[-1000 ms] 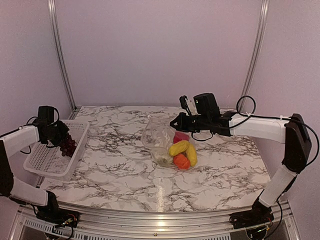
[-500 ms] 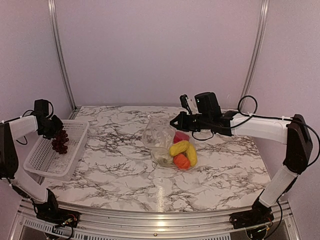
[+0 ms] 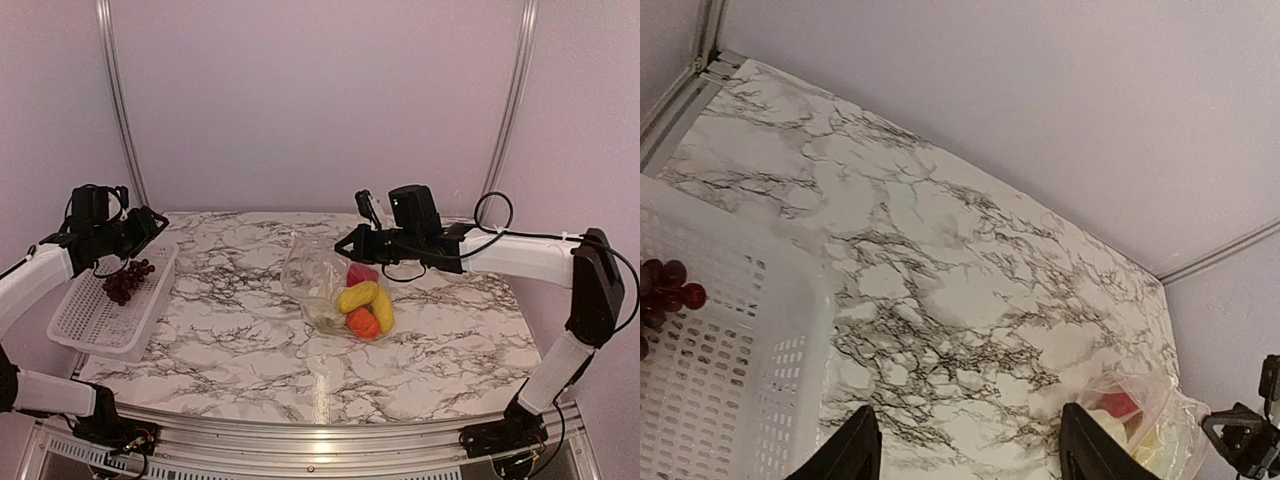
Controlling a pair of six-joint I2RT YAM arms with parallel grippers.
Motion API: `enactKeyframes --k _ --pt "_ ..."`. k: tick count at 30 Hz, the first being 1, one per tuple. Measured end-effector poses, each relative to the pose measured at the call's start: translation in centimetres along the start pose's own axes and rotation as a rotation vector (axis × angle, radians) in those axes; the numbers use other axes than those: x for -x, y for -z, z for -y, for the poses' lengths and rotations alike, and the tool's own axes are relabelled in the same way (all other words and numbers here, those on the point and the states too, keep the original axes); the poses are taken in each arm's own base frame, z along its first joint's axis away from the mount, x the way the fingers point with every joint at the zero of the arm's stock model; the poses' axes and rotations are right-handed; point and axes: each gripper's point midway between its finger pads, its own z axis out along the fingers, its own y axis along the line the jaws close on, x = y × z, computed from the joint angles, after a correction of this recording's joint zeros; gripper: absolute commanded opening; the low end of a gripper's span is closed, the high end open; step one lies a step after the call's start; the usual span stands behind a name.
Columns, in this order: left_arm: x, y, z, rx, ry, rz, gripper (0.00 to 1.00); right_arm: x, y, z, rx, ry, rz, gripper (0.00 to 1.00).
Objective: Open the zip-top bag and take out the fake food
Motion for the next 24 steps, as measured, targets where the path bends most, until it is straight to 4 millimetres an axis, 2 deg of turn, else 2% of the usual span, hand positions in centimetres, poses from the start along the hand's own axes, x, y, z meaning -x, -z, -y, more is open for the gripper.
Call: enactKeyframes --k 4,6,11,16,20,24 --pt "-5.0 -0.8 7.7 -0.221 -0.088 -0.112 0.61 -0.7 -0.6 -0.4 0.011 0.003 -0.019 0.00" --pt "-7.5 -1.0 10.7 -0.306 -0.129 -0.164 0.61 -1.0 -0.8 -0.5 0.014 0.006 -0.028 0.00" --pt "-14.2 -2.3 16.6 -0.452 -0.211 -0.319 0.48 -1.3 -0.9 -0.9 0.024 0.010 -0.032 0.00" --pt "-19.9 -4.2 20.7 -0.529 -0.255 -0.439 0.36 -1.3 -0.9 -1.3 0.036 0.013 -0.031 0.00" --pt "-22.8 -5.7 23.6 -0.567 -0.252 -0.489 0.30 -1.2 -1.0 -1.8 0.056 0.019 -0.028 0.00" --pt "-25.3 -7.7 24.6 -0.564 -0.229 -0.531 0.25 -1.3 -1.0 -2.2 0.067 0.024 -0.027 0.00"
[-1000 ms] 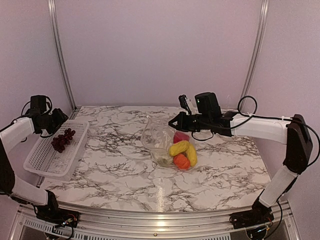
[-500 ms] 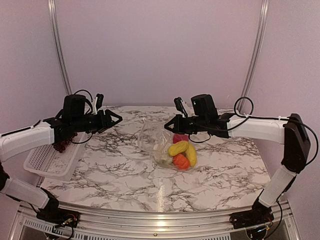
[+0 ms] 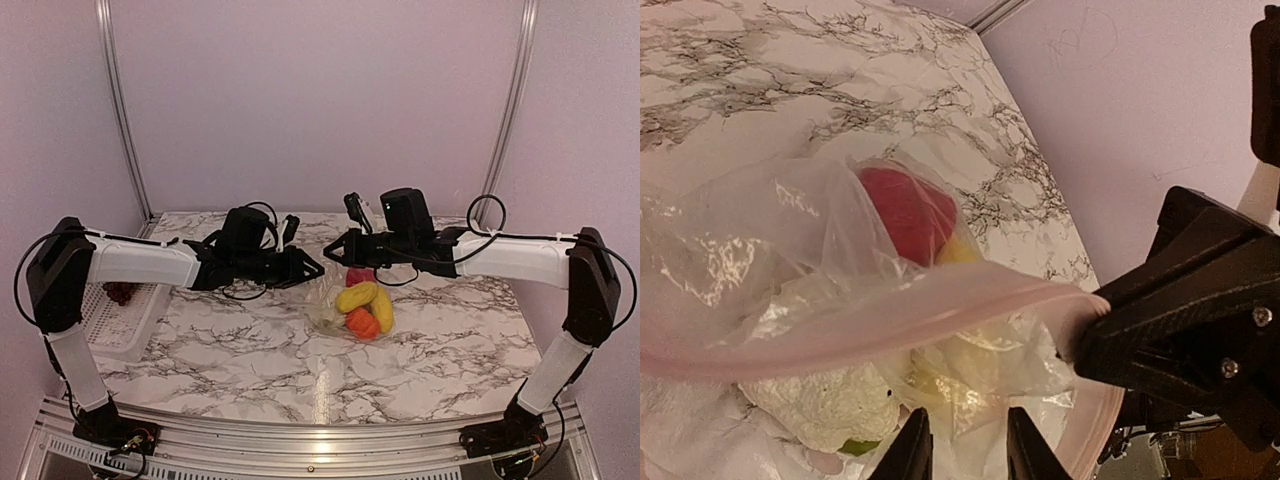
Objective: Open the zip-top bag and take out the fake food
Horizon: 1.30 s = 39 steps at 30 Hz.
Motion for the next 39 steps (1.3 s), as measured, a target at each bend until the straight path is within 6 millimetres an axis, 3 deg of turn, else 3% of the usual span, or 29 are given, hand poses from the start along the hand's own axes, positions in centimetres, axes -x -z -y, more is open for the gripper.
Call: enactKeyframes --k 7,12,18,22,26,30,34,39 --pt "-1.7 -2.7 -3.3 0.066 0.086 -0.026 0.20 0.3 0.2 -0.4 0.008 0.006 0.011 0.00" --pt "-2.3 -3.6 -5.0 0.107 0.130 -0.021 0.24 0.8 0.6 -0.9 0.018 0.014 0.028 0.00" --pt "-2.9 -4.0 -6.9 0.176 0.151 -0.019 0.46 1.0 0.8 -1.3 0.032 0.019 0.034 0.00" --pt "-3.2 -4.0 -7.4 0.195 0.146 -0.031 0.55 0.8 0.8 -1.6 0.053 0.016 0.020 0.23" --pt "-3.9 -4.3 -8.1 0.214 0.146 -0.057 0.58 1.6 1.8 -1.4 0.056 0.022 0.042 0.36" --pt "-4.2 -4.6 -8.3 0.221 0.142 -0.076 0.60 2.7 4.3 0.7 -0.006 0.002 0.086 0.43" --pt "-4.3 -4.8 -8.2 0.215 0.136 -0.085 0.62 3.0 6.4 4.2 -0.110 -0.043 0.106 0.45" --pt "-4.4 -4.8 -8.2 0.209 0.134 -0.091 0.67 0.5 8.0 11.0 -0.260 -0.153 0.049 0.47"
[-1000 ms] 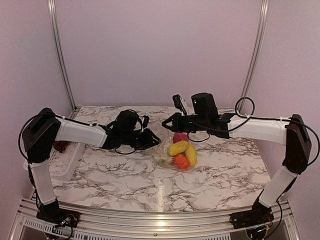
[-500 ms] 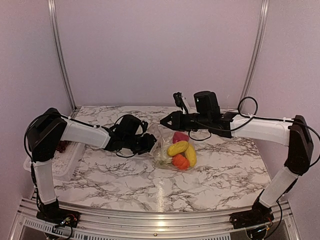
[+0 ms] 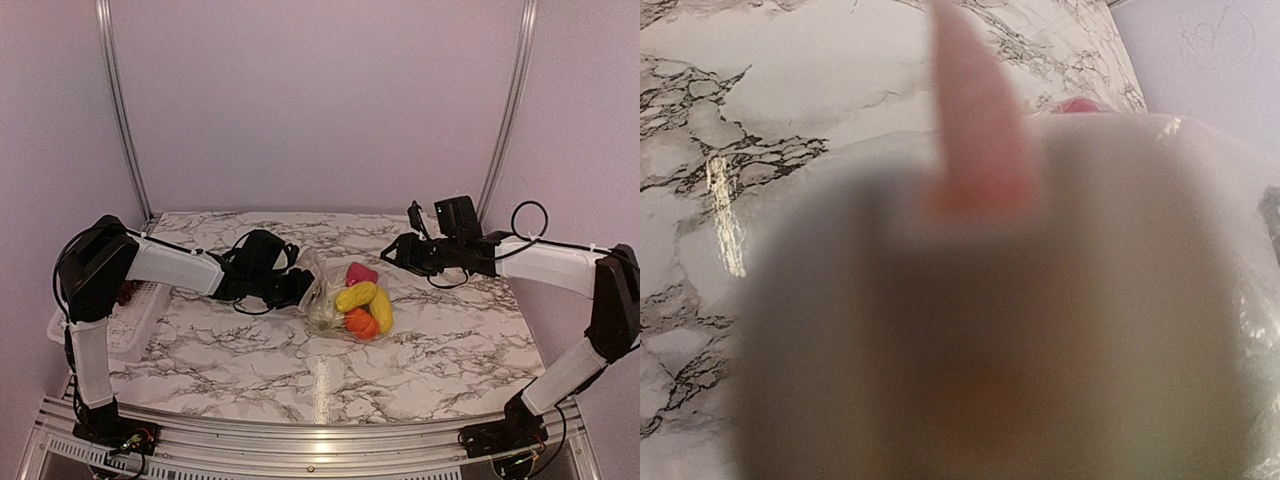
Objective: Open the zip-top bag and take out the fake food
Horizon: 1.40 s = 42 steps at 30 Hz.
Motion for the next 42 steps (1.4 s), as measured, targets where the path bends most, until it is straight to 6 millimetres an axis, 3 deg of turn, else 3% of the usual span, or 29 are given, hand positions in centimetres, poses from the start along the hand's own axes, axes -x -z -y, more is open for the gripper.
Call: enactKeyframes --k 3,7,16,18,24,30,34,42 --pt "-0.1 0.0 0.1 -0.006 0.001 -0.006 0.69 -0.9 -0.4 3.3 -0.062 -0.047 -0.038 0.47" --pt "-0.2 -0.1 0.1 -0.014 0.002 -0.014 0.71 -1.6 -1.2 5.8 -0.082 -0.095 -0.076 0.46" --pt "-0.1 -0.9 0.5 -0.049 0.004 -0.034 0.75 -4.6 -4.6 7.7 -0.030 -0.147 -0.193 0.44" --pt "-0.1 -1.0 0.6 -0.054 0.004 -0.037 0.80 -5.2 -5.2 8.0 -0.020 -0.155 -0.213 0.37" --pt "0.1 -1.4 1.0 -0.075 0.005 -0.047 0.87 -5.6 -6.0 7.6 0.032 -0.159 -0.229 0.02" --pt "0.3 -2.3 1.4 -0.094 0.001 -0.057 0.87 -5.9 -6.2 7.2 0.072 -0.156 -0.226 0.00" --pt "0.8 -3.0 1.5 -0.085 -0.002 -0.063 0.75 -6.0 -6.3 7.1 0.082 -0.155 -0.227 0.00" --pt "0.7 -3.1 1.1 -0.030 -0.032 -0.078 0.28 -6.1 -6.4 7.1 0.079 -0.162 -0.221 0.00"
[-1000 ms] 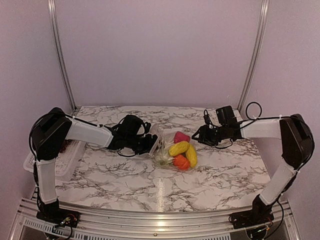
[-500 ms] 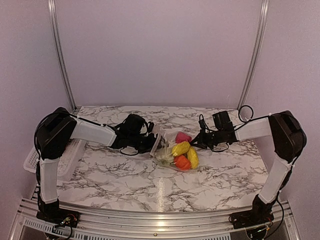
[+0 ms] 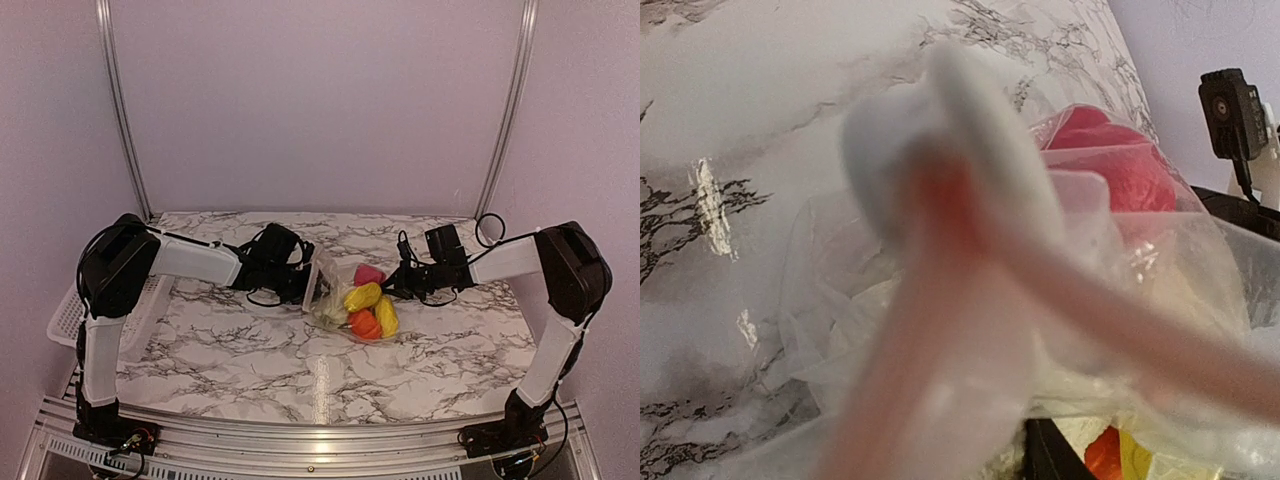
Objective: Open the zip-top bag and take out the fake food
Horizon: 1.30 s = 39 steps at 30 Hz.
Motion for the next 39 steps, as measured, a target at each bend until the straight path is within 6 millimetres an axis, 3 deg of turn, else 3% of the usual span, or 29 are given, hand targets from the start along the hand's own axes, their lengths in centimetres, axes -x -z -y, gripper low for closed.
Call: enactKeyframes --k 8,14,20,23,26,30,39 --pt "0.0 1.1 0.2 0.035 -0.039 0.000 0.01 -0.3 0.0 0.4 -0.014 -0.004 0.001 0.00" --pt "0.6 3.4 1.1 0.055 -0.042 0.022 0.00 -0.6 0.0 1.0 -0.036 -0.011 0.000 0.00" --pt "3.7 7.9 4.1 0.039 -0.077 0.140 0.00 -0.4 0.3 1.5 -0.072 -0.010 0.017 0.00" --pt "4.4 9.3 4.7 0.033 -0.082 0.172 0.00 -0.5 0.4 1.9 -0.086 -0.012 0.022 0.00" --pt "4.6 10.0 4.5 0.037 -0.086 0.185 0.11 -0.6 0.5 2.1 -0.094 -0.012 0.025 0.00" --pt "3.9 9.2 3.4 0.058 -0.094 0.147 0.22 -0.6 0.6 2.1 -0.094 -0.008 0.025 0.00" --pt "-0.5 3.4 -0.7 0.130 -0.088 -0.034 0.50 -0.7 0.6 2.0 -0.090 -0.003 0.022 0.00"
